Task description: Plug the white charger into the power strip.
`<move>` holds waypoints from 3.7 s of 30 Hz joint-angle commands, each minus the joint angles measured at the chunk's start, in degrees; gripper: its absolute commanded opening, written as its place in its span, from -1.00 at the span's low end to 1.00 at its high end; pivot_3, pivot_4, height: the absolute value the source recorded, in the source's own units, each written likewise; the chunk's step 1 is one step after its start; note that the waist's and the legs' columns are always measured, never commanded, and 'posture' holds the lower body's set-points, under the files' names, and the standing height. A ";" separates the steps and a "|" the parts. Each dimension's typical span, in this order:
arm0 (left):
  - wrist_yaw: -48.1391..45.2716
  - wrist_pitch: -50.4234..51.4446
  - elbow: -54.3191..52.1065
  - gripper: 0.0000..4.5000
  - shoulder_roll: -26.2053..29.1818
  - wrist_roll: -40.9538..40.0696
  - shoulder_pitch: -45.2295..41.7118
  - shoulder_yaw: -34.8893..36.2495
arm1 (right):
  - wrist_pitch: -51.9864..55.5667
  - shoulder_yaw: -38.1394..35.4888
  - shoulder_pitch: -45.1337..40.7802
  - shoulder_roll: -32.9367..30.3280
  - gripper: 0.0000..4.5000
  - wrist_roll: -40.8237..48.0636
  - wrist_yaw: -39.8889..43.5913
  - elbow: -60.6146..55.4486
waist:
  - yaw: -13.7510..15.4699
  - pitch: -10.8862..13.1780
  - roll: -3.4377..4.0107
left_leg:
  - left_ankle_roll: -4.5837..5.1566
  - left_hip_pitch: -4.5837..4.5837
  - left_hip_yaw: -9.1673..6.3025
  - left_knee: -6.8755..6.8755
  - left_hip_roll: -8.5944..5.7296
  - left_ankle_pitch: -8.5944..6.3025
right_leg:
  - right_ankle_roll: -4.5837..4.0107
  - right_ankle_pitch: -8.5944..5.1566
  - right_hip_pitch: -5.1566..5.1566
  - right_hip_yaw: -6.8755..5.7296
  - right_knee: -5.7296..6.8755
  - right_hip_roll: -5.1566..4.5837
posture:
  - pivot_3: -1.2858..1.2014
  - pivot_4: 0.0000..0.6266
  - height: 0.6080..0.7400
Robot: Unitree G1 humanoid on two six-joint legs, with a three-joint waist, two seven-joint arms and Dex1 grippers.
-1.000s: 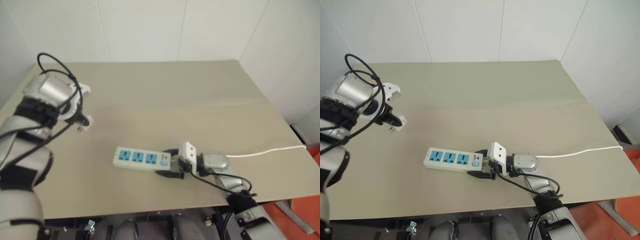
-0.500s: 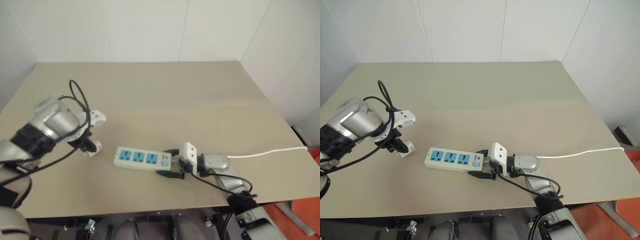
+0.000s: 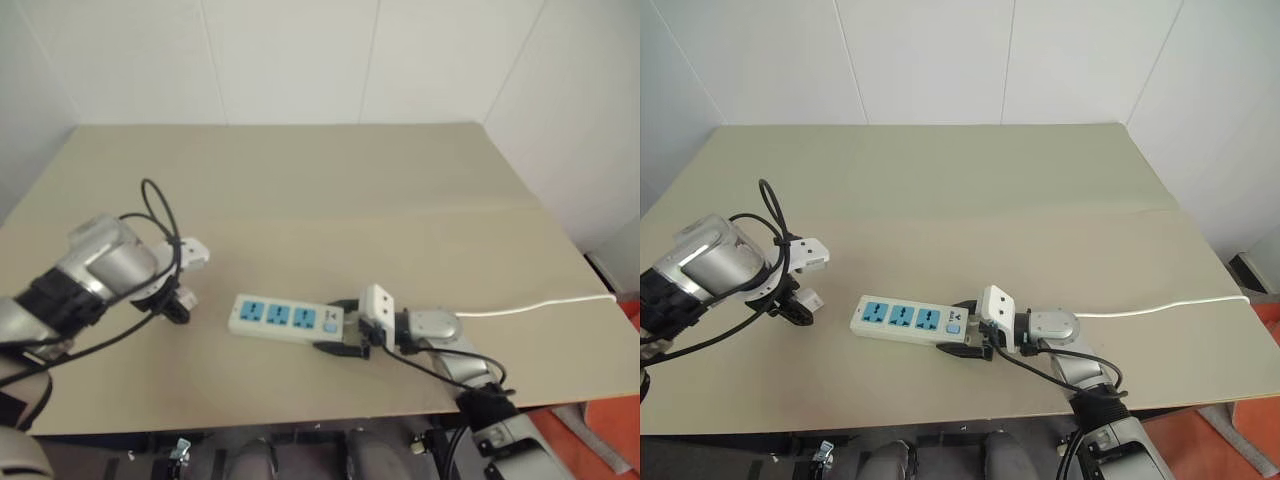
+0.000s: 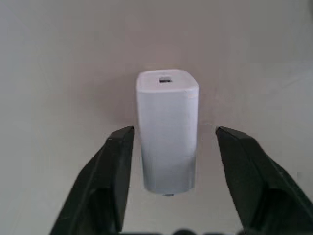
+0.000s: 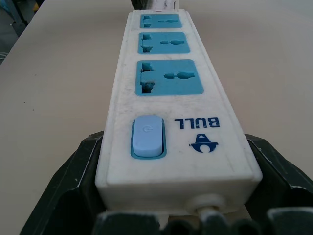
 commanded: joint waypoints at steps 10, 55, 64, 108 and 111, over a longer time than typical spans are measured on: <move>-7.02 2.95 6.47 0.99 -1.42 1.83 -12.52 -9.48 | 0.80 1.63 0.98 0.28 0.53 0.54 0.78 0.06 | 0.13 0.00 0.00 | 0.00 0.00 0.00 0.02 -0.02 0.00 | 0.00 0.00 0.03 -0.02 -0.01 0.01 | 0.03 -0.52 1.00; -15.95 -9.08 21.75 0.99 -13.07 15.04 -13.21 -14.63 | 5.10 1.91 6.36 -0.55 0.53 1.88 -3.15 -7.39 | 0.13 0.00 0.00 | 0.05 -0.03 -0.02 0.08 -0.03 -0.02 | -0.01 -0.01 0.02 -0.01 0.00 0.00 | 0.03 -0.52 1.00; -13.63 -8.31 21.47 0.15 -13.66 15.68 -12.15 -11.17 | 4.98 1.92 6.32 -0.40 0.53 1.86 -3.38 -7.24 | 0.12 0.00 0.00 | 0.05 -0.03 -0.02 0.10 -0.03 -0.02 | -0.01 -0.01 0.03 -0.01 0.02 0.00 | 0.03 -0.52 1.00; -0.80 -53.26 -17.23 -0.55 -32.85 -25.89 23.39 49.40 | -2.88 3.11 -4.94 -0.15 0.53 0.79 10.08 12.71 | -0.26 -0.06 -0.03 | 0.16 0.87 0.05 0.75 -0.04 -0.14 | -0.04 0.06 1.03 0.01 0.31 -0.08 | 0.03 -0.52 1.00; -2.08 -54.82 -16.52 -0.55 -31.51 -26.65 25.18 48.04 | -3.60 3.27 -4.91 -0.02 0.53 0.56 10.26 13.45 | -0.21 -0.06 -0.03 | 0.16 1.04 0.06 0.75 -0.04 -0.14 | -0.02 0.05 1.19 0.03 0.31 -0.06 | 0.03 -0.52 1.00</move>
